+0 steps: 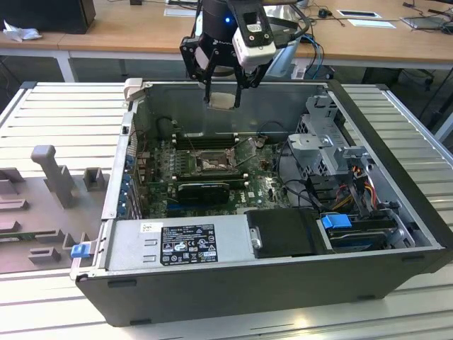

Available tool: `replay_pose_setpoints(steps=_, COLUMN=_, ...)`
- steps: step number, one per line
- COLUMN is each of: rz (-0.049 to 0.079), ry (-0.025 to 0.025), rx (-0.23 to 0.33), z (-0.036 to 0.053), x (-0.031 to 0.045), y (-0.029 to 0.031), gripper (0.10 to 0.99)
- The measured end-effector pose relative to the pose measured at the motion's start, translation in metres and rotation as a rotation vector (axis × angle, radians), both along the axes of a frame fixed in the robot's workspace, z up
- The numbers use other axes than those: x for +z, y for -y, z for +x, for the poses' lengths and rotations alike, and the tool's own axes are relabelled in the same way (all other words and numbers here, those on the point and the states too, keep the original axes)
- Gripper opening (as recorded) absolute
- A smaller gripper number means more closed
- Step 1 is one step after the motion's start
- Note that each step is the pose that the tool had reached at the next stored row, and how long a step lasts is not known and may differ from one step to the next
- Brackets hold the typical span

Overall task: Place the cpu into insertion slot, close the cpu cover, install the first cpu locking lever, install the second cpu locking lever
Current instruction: 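Place the cpu into insertion slot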

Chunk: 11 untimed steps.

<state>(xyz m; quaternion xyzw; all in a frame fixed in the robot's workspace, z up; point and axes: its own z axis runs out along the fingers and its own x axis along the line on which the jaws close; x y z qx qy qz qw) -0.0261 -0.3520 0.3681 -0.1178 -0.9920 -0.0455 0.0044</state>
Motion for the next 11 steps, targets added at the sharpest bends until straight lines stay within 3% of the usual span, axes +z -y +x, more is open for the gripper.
replay_pose_setpoints(steps=11, rz=0.000, ry=0.0000, rx=-0.059, z=0.0000, x=0.0000, y=0.0000, gripper=0.541)
